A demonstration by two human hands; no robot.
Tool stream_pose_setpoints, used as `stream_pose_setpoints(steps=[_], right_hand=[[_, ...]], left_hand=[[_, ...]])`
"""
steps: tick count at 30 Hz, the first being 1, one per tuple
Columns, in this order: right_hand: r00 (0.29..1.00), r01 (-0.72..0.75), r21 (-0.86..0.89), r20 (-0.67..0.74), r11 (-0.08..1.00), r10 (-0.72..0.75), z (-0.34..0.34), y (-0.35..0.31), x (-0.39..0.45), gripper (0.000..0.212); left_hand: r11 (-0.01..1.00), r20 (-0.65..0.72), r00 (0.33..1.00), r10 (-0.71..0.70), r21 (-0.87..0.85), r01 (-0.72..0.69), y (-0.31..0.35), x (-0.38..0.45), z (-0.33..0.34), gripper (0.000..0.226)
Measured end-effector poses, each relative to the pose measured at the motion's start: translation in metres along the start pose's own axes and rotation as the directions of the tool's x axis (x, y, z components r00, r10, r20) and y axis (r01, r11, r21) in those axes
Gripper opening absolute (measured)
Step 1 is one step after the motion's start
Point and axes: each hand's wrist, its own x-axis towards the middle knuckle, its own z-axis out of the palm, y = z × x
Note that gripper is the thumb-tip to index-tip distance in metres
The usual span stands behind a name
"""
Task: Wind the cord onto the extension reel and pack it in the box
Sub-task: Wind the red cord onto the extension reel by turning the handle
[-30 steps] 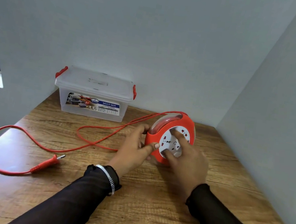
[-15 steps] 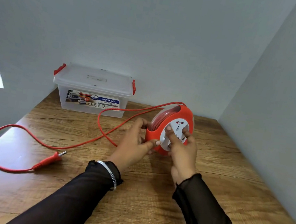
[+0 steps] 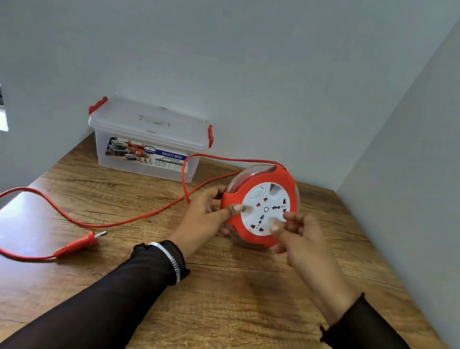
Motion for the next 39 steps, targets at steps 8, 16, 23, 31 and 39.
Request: stream_pose_setpoints(steps=[8,16,23,31,39], right_hand=[[0.639,0.654,-0.713,0.699,-0.253,-0.321,-0.026,-0.018,0.019,0.069],[0.567,0.598,-0.632,0.768,-0.493,-0.297,-0.020,-0.017,0.042,0.084],[0.541,0.461,-0.732,0.680,-0.501,-0.495,-0.010,-0.007,0.040,0.078],[0.809,0.420,-0.857,0.204,0.300,-0.551,0.009,0.015,0.031,0.062],[0.980,0.197,-0.160,0.007,0.967,-0.198,0.023,0.014,0.021,0.063]], left_hand=[[0.997,0.072,0.997,0.042,-0.066,-0.037,0.009,0.000,-0.006,0.030],[0.996,0.121,0.989,0.081,-0.040,-0.077,0.009,-0.001,-0.004,0.033],[0.999,0.101,0.994,0.029,-0.015,-0.028,0.003,0.002,-0.003,0.036],[0.998,0.065,0.996,0.060,0.026,-0.062,-0.003,0.002,0.001,0.032],[0.998,0.057,0.998,0.035,0.041,-0.037,-0.004,0.002,0.000,0.038]])
